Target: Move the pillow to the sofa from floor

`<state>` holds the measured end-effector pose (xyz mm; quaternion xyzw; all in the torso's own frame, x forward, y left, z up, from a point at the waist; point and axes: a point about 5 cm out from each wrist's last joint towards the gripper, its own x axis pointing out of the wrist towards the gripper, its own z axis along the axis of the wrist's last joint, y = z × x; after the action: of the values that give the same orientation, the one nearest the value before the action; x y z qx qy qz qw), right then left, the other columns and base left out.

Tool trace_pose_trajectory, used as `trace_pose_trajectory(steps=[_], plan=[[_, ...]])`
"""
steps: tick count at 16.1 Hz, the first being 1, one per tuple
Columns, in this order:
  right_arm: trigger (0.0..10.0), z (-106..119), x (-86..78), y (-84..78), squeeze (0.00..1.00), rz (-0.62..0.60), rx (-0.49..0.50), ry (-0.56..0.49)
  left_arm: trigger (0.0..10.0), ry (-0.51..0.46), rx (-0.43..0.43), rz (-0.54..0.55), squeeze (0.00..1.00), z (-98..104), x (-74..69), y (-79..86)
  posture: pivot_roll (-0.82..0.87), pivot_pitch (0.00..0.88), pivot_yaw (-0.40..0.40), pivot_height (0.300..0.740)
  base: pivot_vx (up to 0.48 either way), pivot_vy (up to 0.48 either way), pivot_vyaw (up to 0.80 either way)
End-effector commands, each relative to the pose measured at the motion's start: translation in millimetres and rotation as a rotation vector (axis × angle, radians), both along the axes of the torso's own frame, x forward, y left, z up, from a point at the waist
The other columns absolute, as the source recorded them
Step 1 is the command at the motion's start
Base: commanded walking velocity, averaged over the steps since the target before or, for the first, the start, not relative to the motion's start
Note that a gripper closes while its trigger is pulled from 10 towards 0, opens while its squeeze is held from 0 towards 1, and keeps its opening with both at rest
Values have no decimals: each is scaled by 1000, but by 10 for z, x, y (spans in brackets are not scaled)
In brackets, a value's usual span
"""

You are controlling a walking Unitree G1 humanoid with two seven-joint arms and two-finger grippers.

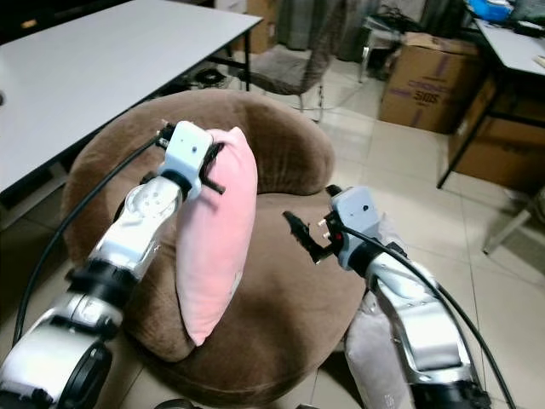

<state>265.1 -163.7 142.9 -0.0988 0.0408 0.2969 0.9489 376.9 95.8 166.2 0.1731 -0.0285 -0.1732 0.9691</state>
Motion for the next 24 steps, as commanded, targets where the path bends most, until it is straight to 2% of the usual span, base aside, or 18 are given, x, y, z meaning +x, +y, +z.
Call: trace_pose_trajectory(steps=[1, 2, 3, 6, 7, 8, 9, 10, 11, 12, 13, 14, 15, 16, 21, 22, 23, 24], plan=[[10000, 14, -75, -2, 0, 120, -33, 39, 10000, -18, -26, 36, 0, 85, 84, -65, -28, 0, 15, 740, 0, 0, 0], [10000, -7, -132, -42, 0, 216, -89, 79, 10000, 15, -88, 98, 0, 86, 140, -107, -33, 0, 16, 740, 0, 0, 0], [10000, -8, -150, -72, 0, 252, -118, 93, 10000, 34, -130, 135, 0, 79, 162, -124, -36, 0, 17, 740, 0, 0, 0], [10000, 72, -113, -149, 0, 297, -156, 94, 10000, 67, -208, 255, 0, 8, 193, -110, -52, 0, 21, 740, 0, 0, 0], [10000, 102, -92, -170, 0, 315, -176, 91, 10000, 65, -197, 326, 0, -72, 186, -31, -53, 0, 21, 740, 0, 0, 0], [10000, 104, -93, -169, 0, 320, -178, 93, 10000, 70, -183, 343, 0, -117, 175, 5, -54, 0, 20, 740, 0, 0, 0], [10000, 94, -95, -157, 0, 338, -183, 100, 10000, 105, -153, 393, 0, -292, 124, 123, -51, 0, 17, 740, 0, 0, 0], [10000, 70, -102, -126, 0, 364, -187, 110, 10000, 146, -114, 442, 0, -513, 33, 272, -51, 0, 17, 740, 0, 0, 0], [10000, 62, -107, -111, 0, 377, -189, 112, 10000, 157, -97, 454, 0, -594, -8, 323, -51, 0, 17, 740, 0, 0, 0], [10000, 56, -107, -76, 0, 396, -184, 114, 10000, 174, -42, 464, 0, -778, -117, 420, -51, 0, 17, 740, 0, 0, 0], [10000, 55, -104, -59, 0, 403, -183, 114, 10000, 178, -6, 462, 0, -865, -175, 462, -51, 0, 17, 740, 0, 0, 0], [10000, 52, -97, -20, 0, 425, -186, 114, 10000, 200, 37, 488, 0, -1032, -296, 602, -29, 0, -15, 740, 0, 0, 0], [10000, 47, -93, 8, 0, 443, -186, 116, 10000, 204, 47, 517, 0, -1097, -359, 719, -20, 0, -23, 740, 0, 0, 0], [10000, 41, -86, 38, 0, 465, -182, 119, 10000, 194, 44, 536, 0, -1102, -386, 821, -11, 0, -31, 740, 0, 0, 0], [10000, 36, -55, 109, 0, 535, -175, 131, 10000, 162, 48, 528, 0, -1043, -453, 1080, 20, 0, -54, 740, 0, 0, 0], [10000, 40, -18, 99, 0, 528, -180, 123, 10000, 164, 44, 527, 0, -1028, -451, 1093, 32, 0, -67, 740, 0, 0, 0], [10000, 48, 21, 92, 0, 519, -183, 115, 10000, 167, 12, 486, 0, -979, -398, 1003, 37, 0, -72, 740, 0, 0, 0], [10000, 56, 48, 89, 0, 517, -185, 111, 10000, 155, -13, 419, 0, -889, -307, 839, 41, 0, -75, 740, 0, 0, 0]])
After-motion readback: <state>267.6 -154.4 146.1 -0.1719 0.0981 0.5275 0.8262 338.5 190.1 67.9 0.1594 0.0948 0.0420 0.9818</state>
